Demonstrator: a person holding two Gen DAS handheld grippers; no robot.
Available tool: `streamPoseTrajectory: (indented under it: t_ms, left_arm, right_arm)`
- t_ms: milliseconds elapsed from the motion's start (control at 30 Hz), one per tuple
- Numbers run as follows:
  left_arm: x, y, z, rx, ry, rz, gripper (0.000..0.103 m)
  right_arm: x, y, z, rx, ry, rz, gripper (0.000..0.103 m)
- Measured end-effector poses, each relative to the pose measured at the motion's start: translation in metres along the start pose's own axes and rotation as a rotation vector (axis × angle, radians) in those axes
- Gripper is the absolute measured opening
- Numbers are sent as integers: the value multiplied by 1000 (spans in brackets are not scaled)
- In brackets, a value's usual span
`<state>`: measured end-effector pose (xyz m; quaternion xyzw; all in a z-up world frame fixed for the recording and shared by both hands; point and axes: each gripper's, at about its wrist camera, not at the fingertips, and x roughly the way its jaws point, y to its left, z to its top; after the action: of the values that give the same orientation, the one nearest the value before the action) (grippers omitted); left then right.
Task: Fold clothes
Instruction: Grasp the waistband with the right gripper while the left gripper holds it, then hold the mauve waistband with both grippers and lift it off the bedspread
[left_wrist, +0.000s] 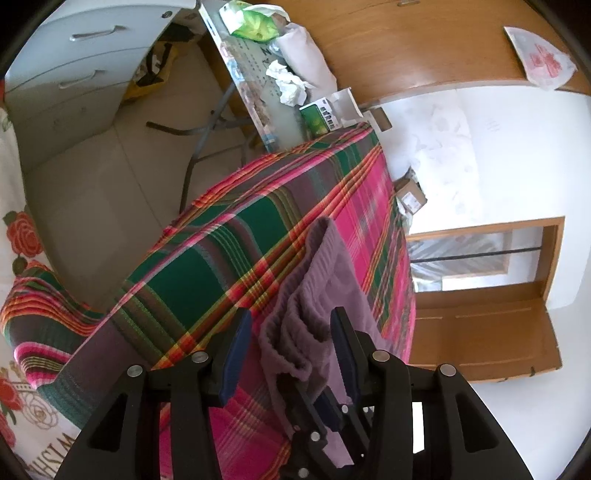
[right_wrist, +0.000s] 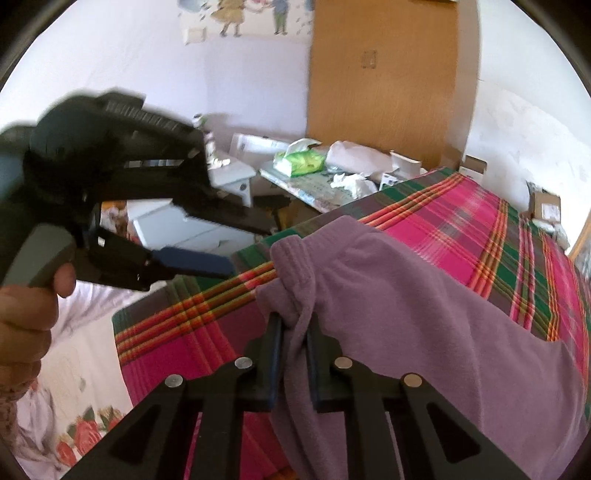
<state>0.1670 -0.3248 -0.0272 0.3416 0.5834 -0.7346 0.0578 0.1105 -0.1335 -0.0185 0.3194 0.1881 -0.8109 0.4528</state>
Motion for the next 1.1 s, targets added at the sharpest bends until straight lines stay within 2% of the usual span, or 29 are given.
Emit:
streamPoseTrajectory:
  t_ms: [167,267,333,467,600,667,867,1100]
  left_arm:
    - [0,-2,4,-5,6,-1,45]
    - [7,0,6,-33,39,-31,45]
    - [14,2,7,-52,68,-36,53]
    - [22,-1,9,-82,80,-61,56]
    - [28,-13,11,-57,86,-101,57]
    - [33,-17,13,-39,90,-96,57]
    - [61,-20,19,-19,181,-57,57]
    - [76,-32,32,35,193,-65,55]
  right_arm:
    - [-12,-14,-2,55,-32,28,12]
    - [-16,-16,-4,67,-45,42,11]
    - [-18,-16,-5,67,-53,48,11]
    - [-21,-15,-8,60,-62,56,11]
    - [-23,-13,-9,50,-63,63,11]
    - [-23,-12,-10,44,-63,64,11]
    - [-24,-8,-11,28,-66,63,10]
    - [-22,-5,-11,15,-60,59,10]
